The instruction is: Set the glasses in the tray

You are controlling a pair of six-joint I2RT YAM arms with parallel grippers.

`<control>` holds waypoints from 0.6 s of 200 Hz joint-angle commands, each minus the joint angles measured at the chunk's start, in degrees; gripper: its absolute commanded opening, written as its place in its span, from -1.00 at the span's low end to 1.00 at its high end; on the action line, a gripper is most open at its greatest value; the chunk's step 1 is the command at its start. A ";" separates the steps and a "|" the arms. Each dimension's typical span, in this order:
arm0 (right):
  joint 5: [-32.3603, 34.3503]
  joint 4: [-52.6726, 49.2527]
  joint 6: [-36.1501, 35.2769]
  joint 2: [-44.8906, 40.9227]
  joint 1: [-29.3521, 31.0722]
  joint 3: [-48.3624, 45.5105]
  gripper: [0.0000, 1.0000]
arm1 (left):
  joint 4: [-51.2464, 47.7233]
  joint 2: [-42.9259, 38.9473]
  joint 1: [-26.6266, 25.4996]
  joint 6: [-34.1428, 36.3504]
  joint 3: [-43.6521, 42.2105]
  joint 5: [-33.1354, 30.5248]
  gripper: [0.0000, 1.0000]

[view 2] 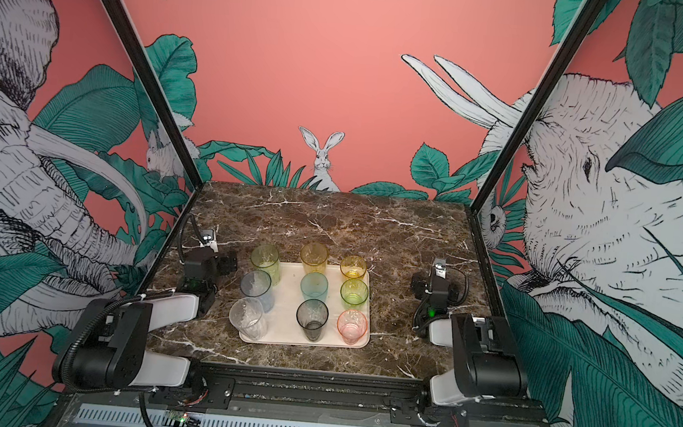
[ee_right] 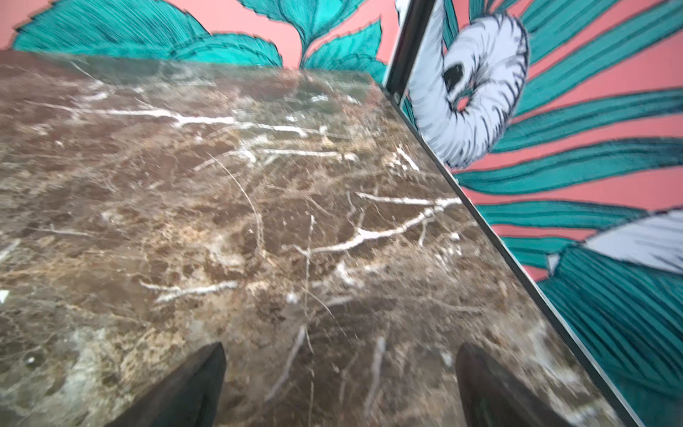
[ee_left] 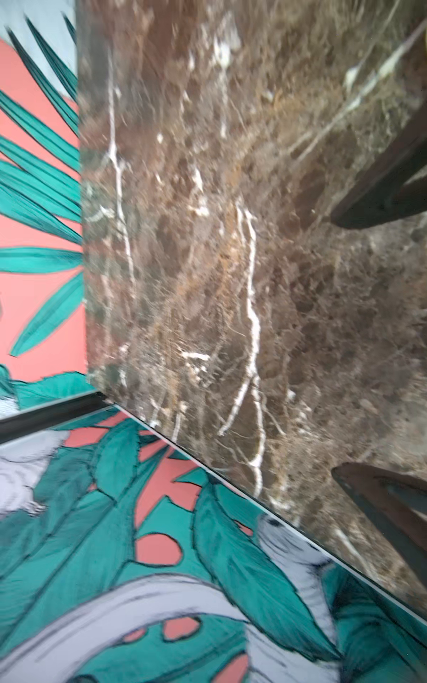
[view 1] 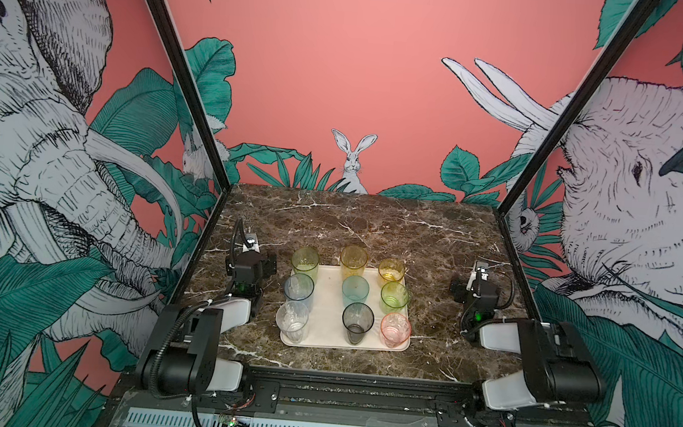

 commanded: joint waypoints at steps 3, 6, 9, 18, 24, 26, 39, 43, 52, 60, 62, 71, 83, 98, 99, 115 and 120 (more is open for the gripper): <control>-2.45 9.52 -1.19 1.33 0.11 -0.23 0.98 | 12.93 2.51 0.18 3.00 -3.70 4.12 0.99; -2.30 8.67 -1.04 1.16 0.09 0.07 0.98 | 14.33 3.03 0.19 3.19 -4.17 4.68 0.99; -2.20 8.15 -0.98 1.20 0.09 0.22 0.98 | 15.77 3.47 0.19 3.48 -4.62 5.19 0.99; -1.58 8.77 -0.99 1.60 0.15 0.41 0.98 | 19.27 5.08 0.19 4.39 -5.63 7.40 0.99; -1.57 8.60 -0.98 1.48 0.10 0.49 0.98 | 21.09 6.03 0.19 4.82 -6.11 8.71 0.98; -1.57 8.33 -0.92 1.37 0.09 0.58 0.98 | 21.63 6.44 0.19 5.01 -6.22 9.12 0.98; -0.60 7.49 -0.51 1.47 0.12 1.17 0.98 | 24.76 9.53 0.20 5.35 -6.44 9.79 0.99; 0.03 6.75 -0.40 1.43 0.13 1.44 0.98 | 26.16 10.52 0.19 5.48 -6.28 9.41 0.99; 1.40 4.55 0.32 1.22 0.10 2.52 0.98 | 26.72 11.36 0.19 5.27 -5.48 8.36 0.99; 2.14 2.36 0.65 1.22 0.15 3.61 0.98 | 21.15 9.78 0.19 3.68 -4.09 5.74 0.99; 2.01 2.00 0.52 1.20 0.24 3.71 0.98 | 19.32 9.30 0.19 3.12 -3.53 4.51 0.99; 0.84 2.07 -0.26 1.42 0.44 3.88 0.98 | 13.49 8.57 0.56 1.74 -1.40 2.72 0.99; 0.38 1.43 -0.63 1.27 0.64 4.16 0.98 | 13.86 9.97 0.39 2.88 -0.22 3.22 0.99; 0.42 1.58 -0.77 1.32 0.70 4.08 0.98 | 11.30 9.46 0.19 2.88 0.70 3.46 0.99; 0.43 1.55 -0.74 1.32 0.70 4.09 0.98 | 10.98 9.36 0.19 2.83 0.74 3.49 0.99; 0.36 1.56 -0.81 1.32 0.70 4.10 0.98 | 11.21 9.60 0.01 3.04 0.87 3.25 0.99; 0.38 1.65 -0.76 1.38 0.70 4.11 0.98 | 11.57 9.68 0.08 3.09 0.79 3.33 0.99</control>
